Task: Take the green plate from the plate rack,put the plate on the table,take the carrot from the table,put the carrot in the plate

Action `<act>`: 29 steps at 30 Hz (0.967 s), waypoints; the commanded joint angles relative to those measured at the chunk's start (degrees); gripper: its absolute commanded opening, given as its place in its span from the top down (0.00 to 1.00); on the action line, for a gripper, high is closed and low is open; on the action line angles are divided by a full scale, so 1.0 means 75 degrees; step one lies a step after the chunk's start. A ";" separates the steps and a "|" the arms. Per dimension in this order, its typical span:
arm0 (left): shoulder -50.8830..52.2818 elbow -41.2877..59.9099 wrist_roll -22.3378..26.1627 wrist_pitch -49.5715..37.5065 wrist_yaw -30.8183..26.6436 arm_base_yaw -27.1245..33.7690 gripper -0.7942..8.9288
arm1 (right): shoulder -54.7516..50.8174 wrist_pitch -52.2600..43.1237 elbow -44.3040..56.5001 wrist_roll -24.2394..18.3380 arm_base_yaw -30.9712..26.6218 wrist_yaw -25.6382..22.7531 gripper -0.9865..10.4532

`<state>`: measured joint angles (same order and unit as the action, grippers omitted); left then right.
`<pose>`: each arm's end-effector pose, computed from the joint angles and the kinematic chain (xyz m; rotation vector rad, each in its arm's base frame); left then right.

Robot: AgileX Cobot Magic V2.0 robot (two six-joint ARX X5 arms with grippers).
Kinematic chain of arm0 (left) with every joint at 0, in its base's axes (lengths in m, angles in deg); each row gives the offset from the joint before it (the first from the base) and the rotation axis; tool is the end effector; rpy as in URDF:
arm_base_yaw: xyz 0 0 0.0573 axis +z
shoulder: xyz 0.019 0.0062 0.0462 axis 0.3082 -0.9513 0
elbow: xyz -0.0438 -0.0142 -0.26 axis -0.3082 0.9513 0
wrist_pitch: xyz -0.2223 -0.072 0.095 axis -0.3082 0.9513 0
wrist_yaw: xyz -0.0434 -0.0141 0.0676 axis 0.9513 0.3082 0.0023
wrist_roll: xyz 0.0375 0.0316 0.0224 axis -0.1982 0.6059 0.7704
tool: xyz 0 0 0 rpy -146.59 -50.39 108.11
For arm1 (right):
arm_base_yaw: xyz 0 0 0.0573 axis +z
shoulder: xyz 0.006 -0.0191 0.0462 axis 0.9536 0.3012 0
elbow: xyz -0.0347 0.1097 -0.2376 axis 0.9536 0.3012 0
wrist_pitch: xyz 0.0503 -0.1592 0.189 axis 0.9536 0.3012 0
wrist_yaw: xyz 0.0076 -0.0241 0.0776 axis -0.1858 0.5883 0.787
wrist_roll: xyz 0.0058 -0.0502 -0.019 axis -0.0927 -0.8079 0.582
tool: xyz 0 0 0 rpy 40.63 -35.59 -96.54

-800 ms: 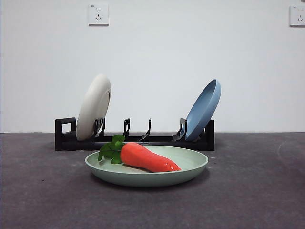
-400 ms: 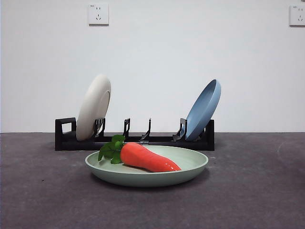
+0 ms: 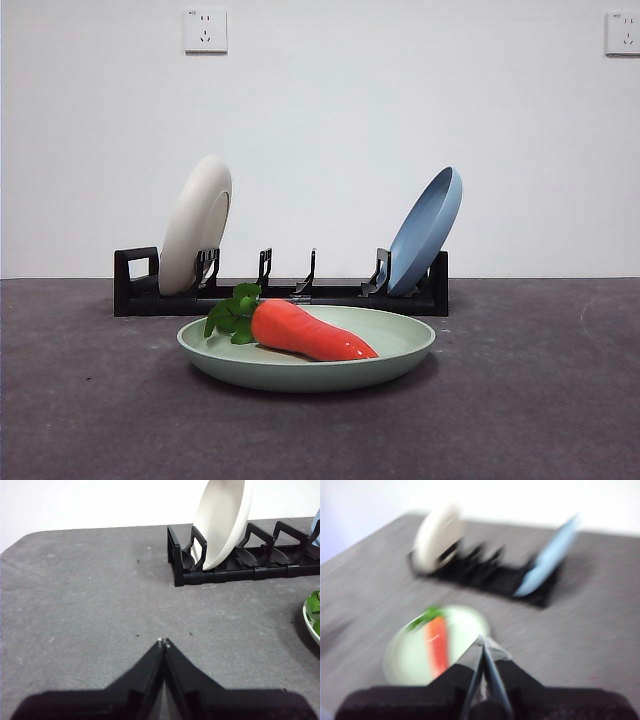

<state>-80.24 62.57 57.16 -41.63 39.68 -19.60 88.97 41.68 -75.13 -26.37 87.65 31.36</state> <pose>0.0944 -0.0027 0.1519 0.0162 0.1926 -0.0312 0.0750 0.0265 0.3290 -0.0139 0.3057 0.4713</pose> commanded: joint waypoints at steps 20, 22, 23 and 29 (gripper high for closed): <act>0.0020 0.0073 -0.0085 0.0055 0.0015 0.0017 0.92 | -0.3223 -0.3873 0.5759 0.0705 -0.1236 -0.0050 0.91; 0.0020 0.0073 -0.0085 0.0055 0.0015 0.0017 0.92 | -0.3287 -0.3666 0.5805 0.0705 -0.1236 -0.0050 0.91; 0.0020 0.0073 -0.0085 0.0055 0.0015 0.0017 0.92 | -0.3302 -0.3611 0.5826 0.0705 -0.1236 -0.0050 0.91; 0.0020 0.0073 -0.0085 0.0055 0.0015 0.0017 0.92 | -0.3302 -0.3360 0.5896 0.0723 -0.1236 -0.0050 0.91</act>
<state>-80.24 62.57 57.16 -41.63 39.66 -19.60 64.45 16.50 -31.68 -21.45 78.45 31.16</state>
